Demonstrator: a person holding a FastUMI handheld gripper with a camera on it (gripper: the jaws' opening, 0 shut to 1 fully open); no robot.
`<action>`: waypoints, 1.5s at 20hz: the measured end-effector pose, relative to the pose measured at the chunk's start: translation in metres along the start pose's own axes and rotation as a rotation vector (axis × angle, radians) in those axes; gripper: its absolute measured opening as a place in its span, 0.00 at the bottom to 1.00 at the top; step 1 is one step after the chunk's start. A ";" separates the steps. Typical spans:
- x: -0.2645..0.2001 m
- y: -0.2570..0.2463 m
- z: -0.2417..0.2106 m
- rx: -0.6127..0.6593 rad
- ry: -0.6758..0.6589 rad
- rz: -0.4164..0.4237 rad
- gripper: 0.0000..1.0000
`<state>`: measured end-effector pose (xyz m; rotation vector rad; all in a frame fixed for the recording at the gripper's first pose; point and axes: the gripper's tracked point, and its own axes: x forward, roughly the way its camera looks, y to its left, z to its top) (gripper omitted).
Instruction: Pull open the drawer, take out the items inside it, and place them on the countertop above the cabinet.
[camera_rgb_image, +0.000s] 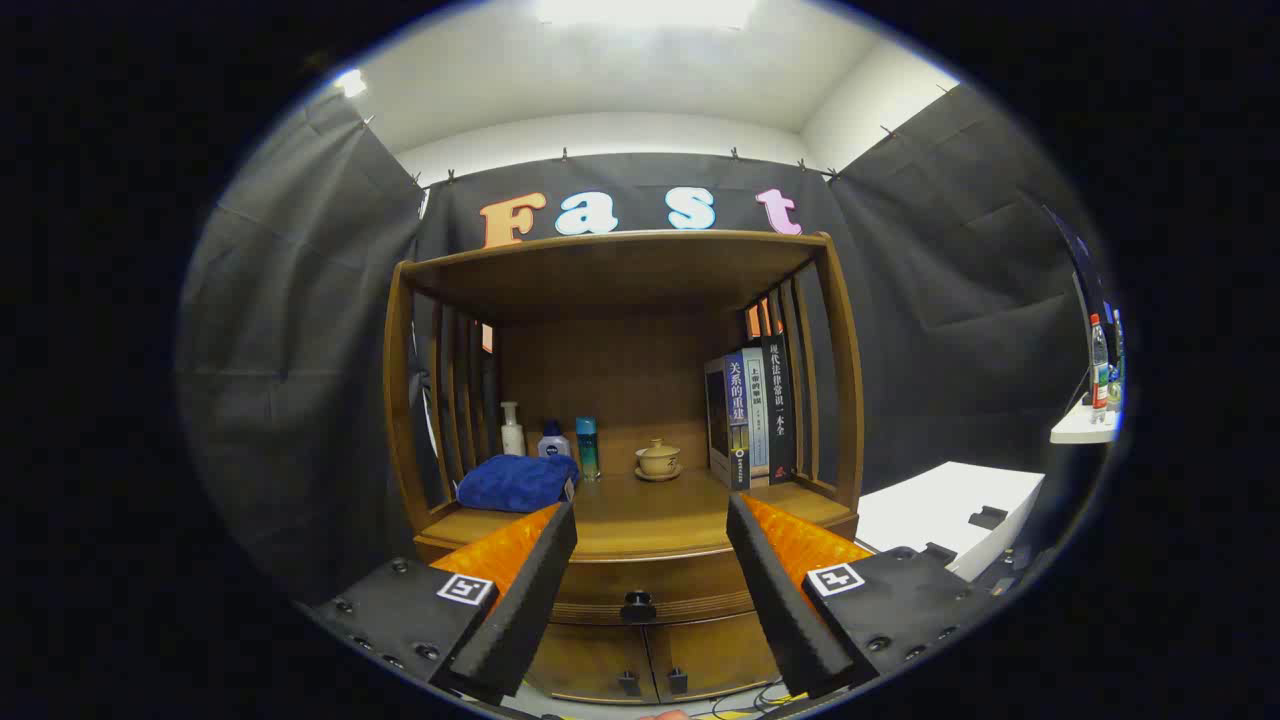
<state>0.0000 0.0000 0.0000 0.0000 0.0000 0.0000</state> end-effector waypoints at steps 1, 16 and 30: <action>-0.002 -0.001 0.003 0.001 -0.008 -0.002 0.98; -0.004 0.001 0.003 -0.024 -0.024 0.015 0.98; 0.055 0.009 -0.047 -0.065 -0.004 0.021 0.98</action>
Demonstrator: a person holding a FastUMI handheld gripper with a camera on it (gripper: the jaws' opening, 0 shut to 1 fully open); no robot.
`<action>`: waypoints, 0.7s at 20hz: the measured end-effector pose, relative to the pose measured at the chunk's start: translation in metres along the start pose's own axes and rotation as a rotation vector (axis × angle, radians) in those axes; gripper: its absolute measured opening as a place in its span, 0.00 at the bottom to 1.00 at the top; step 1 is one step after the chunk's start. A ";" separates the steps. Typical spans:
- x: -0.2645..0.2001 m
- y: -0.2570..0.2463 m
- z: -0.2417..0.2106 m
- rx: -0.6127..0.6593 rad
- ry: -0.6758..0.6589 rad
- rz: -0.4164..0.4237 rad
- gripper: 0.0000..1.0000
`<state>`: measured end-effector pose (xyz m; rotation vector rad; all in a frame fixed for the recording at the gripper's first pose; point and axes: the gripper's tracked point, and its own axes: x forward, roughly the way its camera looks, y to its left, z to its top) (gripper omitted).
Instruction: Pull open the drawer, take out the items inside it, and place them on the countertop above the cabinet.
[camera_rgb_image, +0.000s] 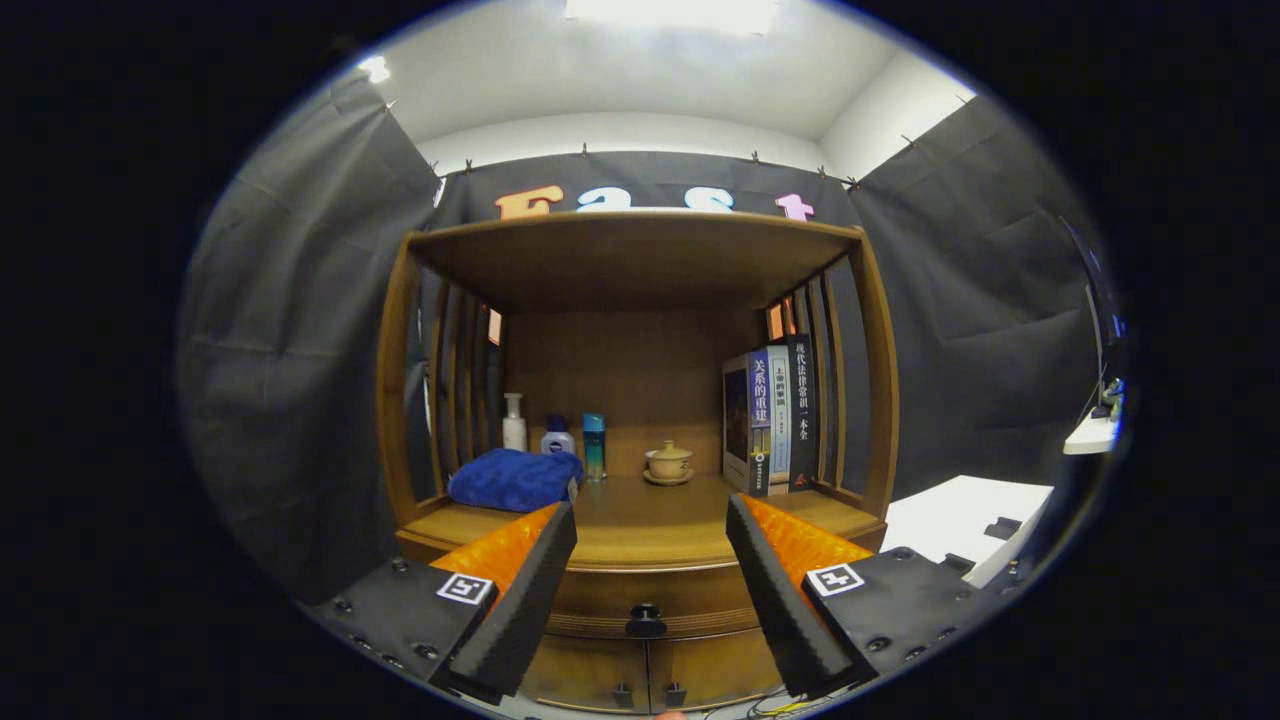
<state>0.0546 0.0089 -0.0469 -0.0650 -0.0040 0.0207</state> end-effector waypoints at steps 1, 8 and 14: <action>0.012 0.003 -0.014 -0.012 0.011 0.012 0.98; 0.045 0.012 -0.128 -0.029 0.166 0.014 1.00; 0.053 0.007 -0.172 0.006 0.243 0.007 0.89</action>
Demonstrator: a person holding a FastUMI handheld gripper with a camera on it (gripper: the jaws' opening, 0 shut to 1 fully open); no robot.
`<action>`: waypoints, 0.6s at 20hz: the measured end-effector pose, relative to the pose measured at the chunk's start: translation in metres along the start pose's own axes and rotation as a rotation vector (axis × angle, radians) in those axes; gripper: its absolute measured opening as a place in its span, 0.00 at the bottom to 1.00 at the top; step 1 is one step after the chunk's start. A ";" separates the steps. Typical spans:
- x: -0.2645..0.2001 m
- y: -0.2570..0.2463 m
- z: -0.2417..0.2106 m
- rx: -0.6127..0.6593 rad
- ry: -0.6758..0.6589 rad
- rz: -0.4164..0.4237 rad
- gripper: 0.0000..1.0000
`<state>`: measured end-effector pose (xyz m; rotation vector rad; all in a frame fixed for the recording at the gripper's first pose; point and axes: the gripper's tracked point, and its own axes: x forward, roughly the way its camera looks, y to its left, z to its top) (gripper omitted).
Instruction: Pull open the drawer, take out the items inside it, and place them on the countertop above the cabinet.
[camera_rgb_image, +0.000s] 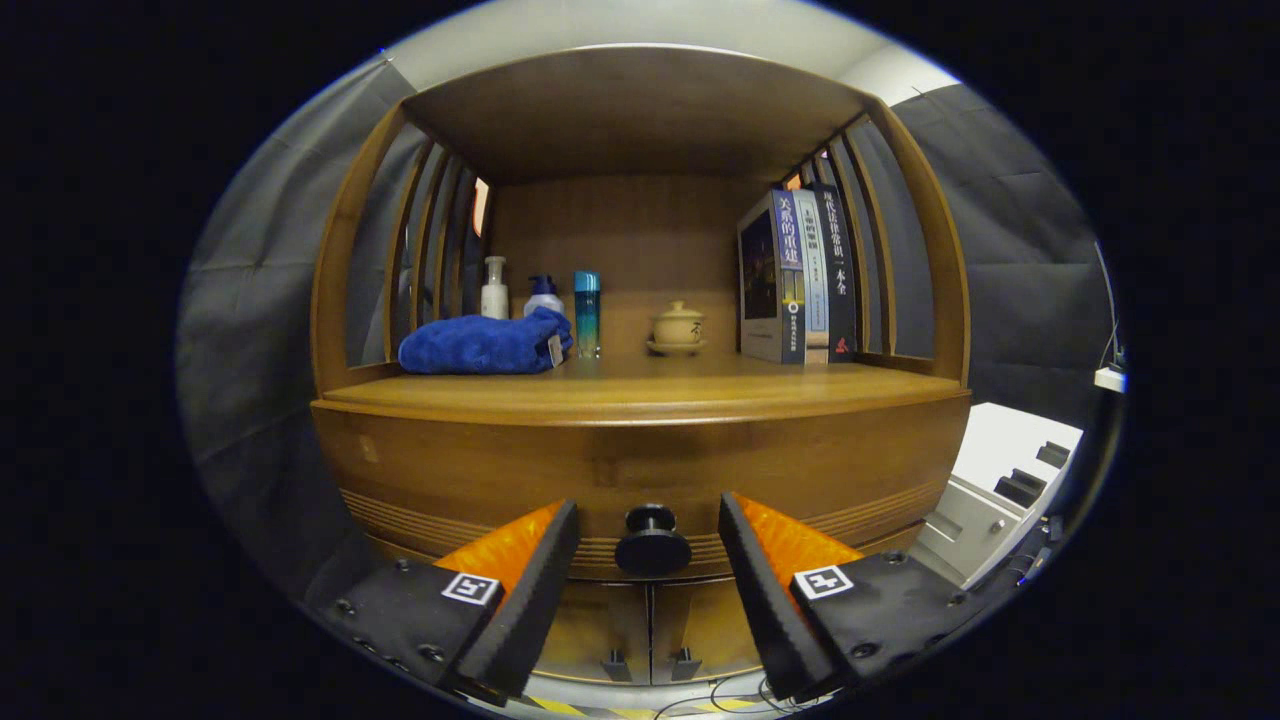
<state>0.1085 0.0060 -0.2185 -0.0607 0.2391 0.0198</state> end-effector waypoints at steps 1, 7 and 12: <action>0.002 0.000 -0.002 0.004 0.006 0.004 0.84; 0.013 -0.002 -0.011 0.005 0.028 -0.007 0.55; 0.017 -0.003 -0.012 0.055 0.017 -0.006 0.33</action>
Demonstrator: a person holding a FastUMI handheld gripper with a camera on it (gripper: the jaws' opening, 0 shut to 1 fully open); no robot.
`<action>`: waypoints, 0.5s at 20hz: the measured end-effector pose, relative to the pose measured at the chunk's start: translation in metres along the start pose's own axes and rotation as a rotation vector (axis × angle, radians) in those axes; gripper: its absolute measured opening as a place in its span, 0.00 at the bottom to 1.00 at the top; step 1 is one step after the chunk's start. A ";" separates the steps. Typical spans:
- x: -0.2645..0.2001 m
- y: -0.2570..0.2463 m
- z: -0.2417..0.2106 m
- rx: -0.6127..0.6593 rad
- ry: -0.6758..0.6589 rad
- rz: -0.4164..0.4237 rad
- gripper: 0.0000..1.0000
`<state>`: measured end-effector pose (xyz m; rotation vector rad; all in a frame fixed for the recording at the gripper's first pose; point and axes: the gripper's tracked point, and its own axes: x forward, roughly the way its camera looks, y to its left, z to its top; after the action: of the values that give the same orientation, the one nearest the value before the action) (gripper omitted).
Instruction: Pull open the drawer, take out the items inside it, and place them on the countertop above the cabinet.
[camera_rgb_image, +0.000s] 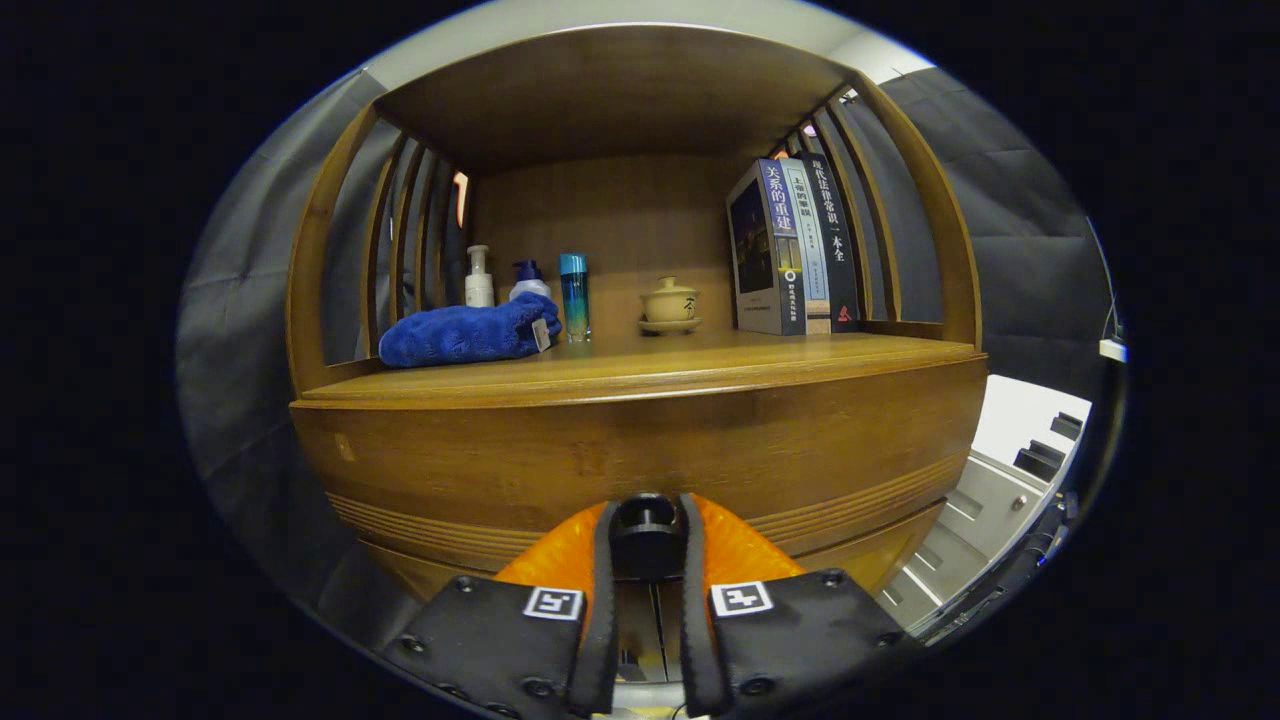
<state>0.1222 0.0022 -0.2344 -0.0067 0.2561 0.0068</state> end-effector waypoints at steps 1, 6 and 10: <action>-0.002 0.000 0.000 -0.006 0.003 -0.003 0.33; -0.029 -0.001 -0.003 -0.025 0.010 0.012 0.33; -0.065 -0.003 -0.008 -0.022 0.020 0.025 0.33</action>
<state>0.0576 -0.0011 -0.2253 -0.0251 0.2757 0.0343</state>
